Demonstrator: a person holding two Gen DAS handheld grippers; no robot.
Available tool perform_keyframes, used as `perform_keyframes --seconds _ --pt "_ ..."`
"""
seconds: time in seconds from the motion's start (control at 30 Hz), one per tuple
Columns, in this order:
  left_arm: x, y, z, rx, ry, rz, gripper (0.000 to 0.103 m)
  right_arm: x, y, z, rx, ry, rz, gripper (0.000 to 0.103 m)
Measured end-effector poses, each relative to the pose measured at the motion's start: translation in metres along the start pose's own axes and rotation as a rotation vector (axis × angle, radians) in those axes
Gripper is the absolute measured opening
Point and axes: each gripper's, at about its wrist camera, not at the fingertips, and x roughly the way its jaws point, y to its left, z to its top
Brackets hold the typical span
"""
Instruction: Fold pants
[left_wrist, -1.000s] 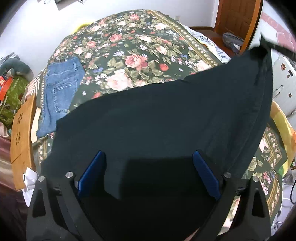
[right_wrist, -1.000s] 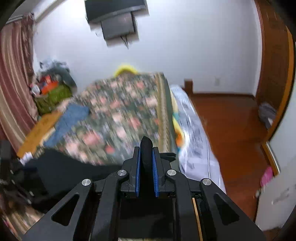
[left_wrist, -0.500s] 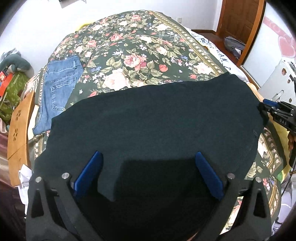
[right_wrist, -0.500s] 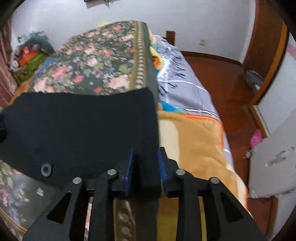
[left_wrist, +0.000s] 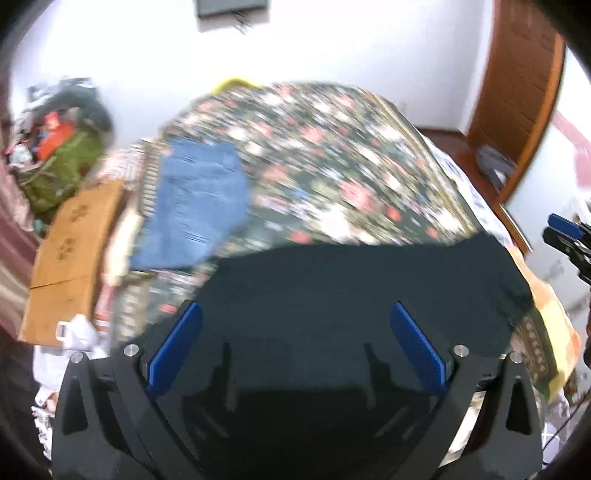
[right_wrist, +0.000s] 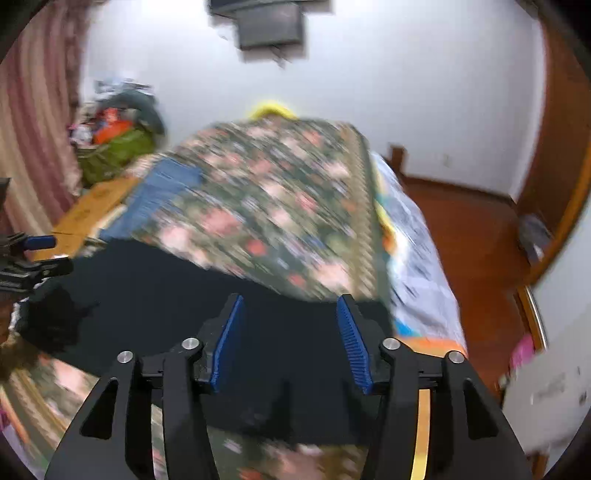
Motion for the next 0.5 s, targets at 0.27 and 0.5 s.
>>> perform_keyframes --seconds 0.27,0.5 --pt "-0.02 0.136 -0.014 -0.151 -0.015 0.148 0.103 0.027 0.102 0.049 -0.138 -0.041 0.201 0.054" --pt "0.015 0.236 -0.057 -0.344 0.123 0.172 0.103 0.087 0.176 0.066 -0.245 0.05 0.299 0.054"
